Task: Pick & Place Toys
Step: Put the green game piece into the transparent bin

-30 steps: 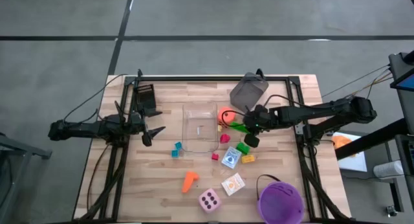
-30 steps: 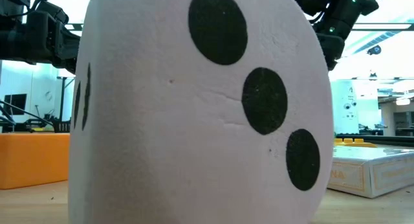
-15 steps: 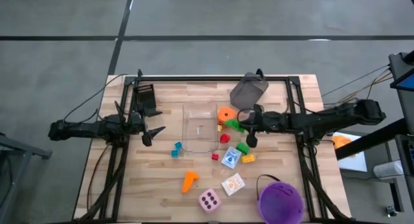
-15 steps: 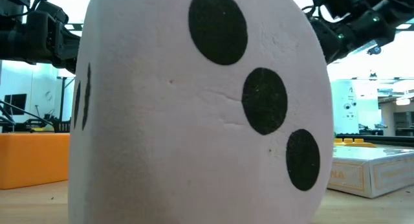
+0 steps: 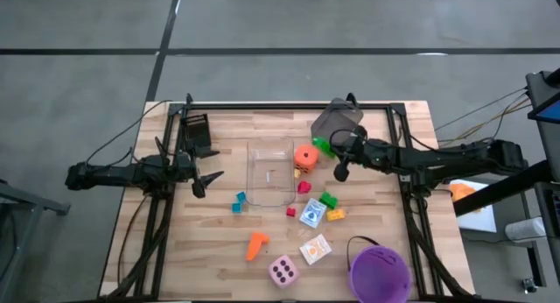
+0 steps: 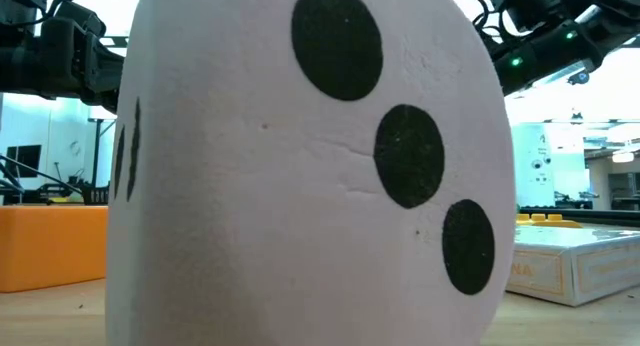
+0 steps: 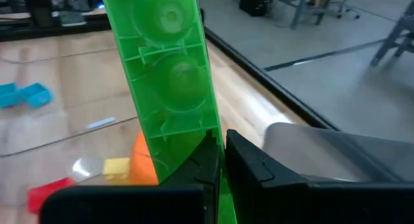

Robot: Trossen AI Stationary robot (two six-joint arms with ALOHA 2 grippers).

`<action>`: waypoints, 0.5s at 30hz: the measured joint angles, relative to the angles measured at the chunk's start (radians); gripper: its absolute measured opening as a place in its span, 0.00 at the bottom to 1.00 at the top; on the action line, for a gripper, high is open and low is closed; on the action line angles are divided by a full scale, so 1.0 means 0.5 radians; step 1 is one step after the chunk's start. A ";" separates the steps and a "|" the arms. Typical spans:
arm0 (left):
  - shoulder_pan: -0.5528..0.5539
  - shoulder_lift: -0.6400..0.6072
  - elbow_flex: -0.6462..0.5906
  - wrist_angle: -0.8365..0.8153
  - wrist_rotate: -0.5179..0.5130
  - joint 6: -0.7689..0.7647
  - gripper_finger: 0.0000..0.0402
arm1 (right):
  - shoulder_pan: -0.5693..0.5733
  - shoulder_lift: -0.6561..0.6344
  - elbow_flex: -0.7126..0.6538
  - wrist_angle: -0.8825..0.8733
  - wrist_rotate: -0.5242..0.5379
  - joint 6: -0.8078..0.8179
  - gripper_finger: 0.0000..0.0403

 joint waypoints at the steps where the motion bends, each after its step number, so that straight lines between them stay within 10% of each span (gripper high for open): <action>1: 0.000 0.000 0.000 0.000 0.000 0.003 0.83 | -0.020 0.013 0.000 0.023 -0.007 -0.008 0.04; 15: 0.000 0.001 -0.002 0.003 0.000 -0.005 0.83 | -0.136 0.502 0.038 0.886 -0.465 -0.077 0.04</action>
